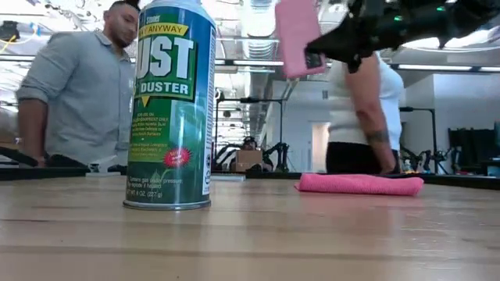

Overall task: Apply microfiber cloth
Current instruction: Spray the back of the pink cellphone with the white spray bottle

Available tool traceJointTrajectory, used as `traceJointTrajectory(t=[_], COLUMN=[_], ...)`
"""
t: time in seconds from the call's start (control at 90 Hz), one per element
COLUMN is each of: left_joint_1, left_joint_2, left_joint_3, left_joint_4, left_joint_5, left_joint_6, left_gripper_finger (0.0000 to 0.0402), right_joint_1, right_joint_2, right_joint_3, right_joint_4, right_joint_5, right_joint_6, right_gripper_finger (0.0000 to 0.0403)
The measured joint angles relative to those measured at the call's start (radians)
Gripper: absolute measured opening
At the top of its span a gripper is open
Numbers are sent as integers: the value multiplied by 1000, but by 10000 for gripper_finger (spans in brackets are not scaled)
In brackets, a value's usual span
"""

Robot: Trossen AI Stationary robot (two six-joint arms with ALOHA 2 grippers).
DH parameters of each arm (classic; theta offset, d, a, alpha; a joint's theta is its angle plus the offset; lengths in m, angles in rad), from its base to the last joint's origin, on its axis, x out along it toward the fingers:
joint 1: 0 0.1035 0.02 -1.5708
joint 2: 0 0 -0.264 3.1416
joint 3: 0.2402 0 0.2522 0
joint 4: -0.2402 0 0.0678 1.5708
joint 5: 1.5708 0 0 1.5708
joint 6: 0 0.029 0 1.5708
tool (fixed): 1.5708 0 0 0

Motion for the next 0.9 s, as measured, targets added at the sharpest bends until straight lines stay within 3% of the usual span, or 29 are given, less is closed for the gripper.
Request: traceJointTrajectory(t=[0.211,0.433,0.589,0.789,0.9], left_joint_1=[-106,-131,-132,-131,-133], left_joint_2=[0,3,4,28,82], left_joint_3=[0,0,0,0,-2], left_joint_4=[-186,-349,-354,-371,-354], left_joint_5=[20,212,253,391,413], left_joint_6=[-334,-695,-776,-915,-944], left_gripper_finger=[70,68,64,8,6], right_joint_1=[57,108,140,178,191], right_joint_2=[-64,-65,-64,-64,-64], right_joint_3=[-74,-98,-100,-100,-100], right_joint_4=[0,4,-1,-3,-2], right_joint_5=[77,141,169,209,222], right_joint_6=[26,34,45,52,54], right_gripper_finger=[18,18,18,18,18])
